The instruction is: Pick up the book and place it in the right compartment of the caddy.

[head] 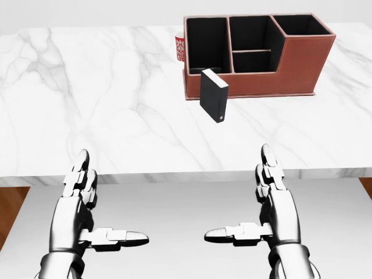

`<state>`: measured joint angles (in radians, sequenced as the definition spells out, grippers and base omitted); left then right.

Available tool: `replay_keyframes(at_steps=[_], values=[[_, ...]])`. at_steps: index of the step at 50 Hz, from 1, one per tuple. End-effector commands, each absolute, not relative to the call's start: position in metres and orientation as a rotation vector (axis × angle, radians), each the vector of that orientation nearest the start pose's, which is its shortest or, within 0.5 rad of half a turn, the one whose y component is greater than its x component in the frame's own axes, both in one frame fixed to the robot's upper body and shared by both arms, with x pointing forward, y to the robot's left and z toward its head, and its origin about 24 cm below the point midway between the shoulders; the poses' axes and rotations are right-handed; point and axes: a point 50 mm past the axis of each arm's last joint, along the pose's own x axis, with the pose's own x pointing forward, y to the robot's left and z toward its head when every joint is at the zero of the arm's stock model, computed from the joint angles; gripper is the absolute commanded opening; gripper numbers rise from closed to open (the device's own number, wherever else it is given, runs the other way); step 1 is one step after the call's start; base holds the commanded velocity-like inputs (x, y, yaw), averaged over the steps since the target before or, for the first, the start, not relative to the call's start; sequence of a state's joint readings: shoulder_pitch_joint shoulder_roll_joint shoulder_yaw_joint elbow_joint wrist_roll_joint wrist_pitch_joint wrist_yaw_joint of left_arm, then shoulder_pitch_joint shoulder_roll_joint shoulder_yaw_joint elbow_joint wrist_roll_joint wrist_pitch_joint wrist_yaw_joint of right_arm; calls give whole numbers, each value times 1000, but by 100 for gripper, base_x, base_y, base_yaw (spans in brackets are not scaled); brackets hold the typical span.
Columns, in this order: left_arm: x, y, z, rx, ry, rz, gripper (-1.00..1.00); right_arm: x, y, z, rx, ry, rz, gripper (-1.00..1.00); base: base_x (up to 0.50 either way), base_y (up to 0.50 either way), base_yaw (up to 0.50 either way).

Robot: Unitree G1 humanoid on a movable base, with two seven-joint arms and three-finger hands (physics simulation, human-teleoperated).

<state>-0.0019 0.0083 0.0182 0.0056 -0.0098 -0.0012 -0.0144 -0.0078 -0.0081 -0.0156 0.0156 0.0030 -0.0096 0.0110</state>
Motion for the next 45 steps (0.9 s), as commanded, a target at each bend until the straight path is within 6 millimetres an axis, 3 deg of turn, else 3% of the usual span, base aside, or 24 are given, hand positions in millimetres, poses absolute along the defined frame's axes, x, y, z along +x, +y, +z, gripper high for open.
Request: replay_keyframes(at_steps=[1, 27, 45], values=[[253, 163, 41, 1, 0, 13, 100, 257, -158, 40, -24, -12, -5, 100, 0, 0, 0], [253, 166, 44, 7, -2, 31, 100, 255, -153, 36, -48, -12, 14, 100, 0, 0, 0], [255, 166, 41, 5, 7, 29, 100, 255, -151, 36, -66, -11, 21, 100, 0, -33, 0]])
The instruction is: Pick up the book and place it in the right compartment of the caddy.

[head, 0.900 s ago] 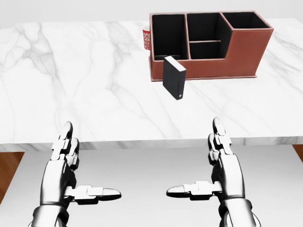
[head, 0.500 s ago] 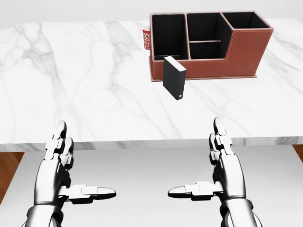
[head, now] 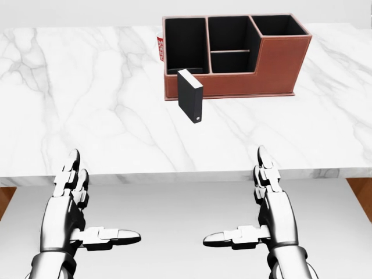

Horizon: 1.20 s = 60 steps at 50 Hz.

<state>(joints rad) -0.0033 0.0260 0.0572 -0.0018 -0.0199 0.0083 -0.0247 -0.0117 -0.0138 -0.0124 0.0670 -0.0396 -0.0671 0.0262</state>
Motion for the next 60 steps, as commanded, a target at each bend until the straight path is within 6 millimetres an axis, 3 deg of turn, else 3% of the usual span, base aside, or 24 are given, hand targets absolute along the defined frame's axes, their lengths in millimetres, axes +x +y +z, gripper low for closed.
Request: replay_keyframes(at_steps=[1, 17, 30, 60], values=[[255, 166, 41, 5, 7, 29, 100, 255, -151, 36, -67, -11, 21, 100, 0, -36, 0], [256, 164, 39, 8, 11, 23, 100, 256, -150, 32, -84, -10, 26, 100, 0, -34, 0], [256, 163, 40, 25, 0, 19, 100, 252, -146, 37, -137, -29, 34, 100, 1, -1, 0], [255, 162, 41, 46, -5, 16, 100, 254, -145, 28, -144, 6, 31, 100, 35, 0, 0]])
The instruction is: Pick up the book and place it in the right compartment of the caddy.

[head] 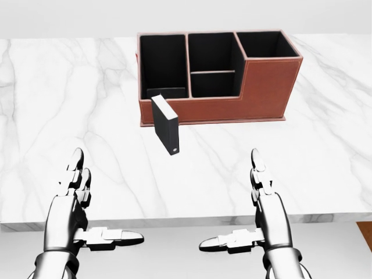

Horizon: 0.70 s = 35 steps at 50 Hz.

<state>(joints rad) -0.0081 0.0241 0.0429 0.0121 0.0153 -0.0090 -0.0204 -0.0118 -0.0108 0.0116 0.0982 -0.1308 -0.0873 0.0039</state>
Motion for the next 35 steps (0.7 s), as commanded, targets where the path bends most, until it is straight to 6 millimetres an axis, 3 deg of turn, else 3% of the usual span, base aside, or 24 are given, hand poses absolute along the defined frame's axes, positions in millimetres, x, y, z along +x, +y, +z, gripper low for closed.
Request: replay_keyframes(at_steps=[1, 35], values=[[255, 162, 41, 47, -5, 16, 100, 254, -145, 28, -144, 5, 31, 100, 36, 0, 0], [255, 161, 40, 51, 1, 8, 100, 254, -144, 26, -154, 14, 35, 100, 34, 0, 0]])
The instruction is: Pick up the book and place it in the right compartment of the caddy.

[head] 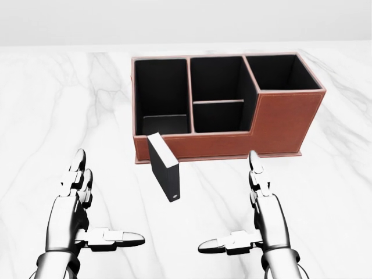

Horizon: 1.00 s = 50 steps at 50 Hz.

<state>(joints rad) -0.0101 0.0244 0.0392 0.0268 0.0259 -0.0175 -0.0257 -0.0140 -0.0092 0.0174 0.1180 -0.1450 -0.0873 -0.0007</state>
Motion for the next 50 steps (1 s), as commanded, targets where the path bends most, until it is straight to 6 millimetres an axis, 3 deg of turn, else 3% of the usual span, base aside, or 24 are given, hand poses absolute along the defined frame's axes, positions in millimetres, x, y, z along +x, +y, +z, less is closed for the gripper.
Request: replay_keyframes(at_steps=[1, 22, 50], values=[[255, 161, 40, 51, 1, 8, 100, 254, -144, 26, -154, 14, 35, 100, 33, 0, 0], [256, 161, 39, 50, 1, 6, 100, 255, -143, 25, -152, 18, 33, 100, 24, 0, 0], [255, 156, 41, 29, -14, -21, 100, 255, -141, 22, -159, 30, 40, 100, 8, 0, 0]])
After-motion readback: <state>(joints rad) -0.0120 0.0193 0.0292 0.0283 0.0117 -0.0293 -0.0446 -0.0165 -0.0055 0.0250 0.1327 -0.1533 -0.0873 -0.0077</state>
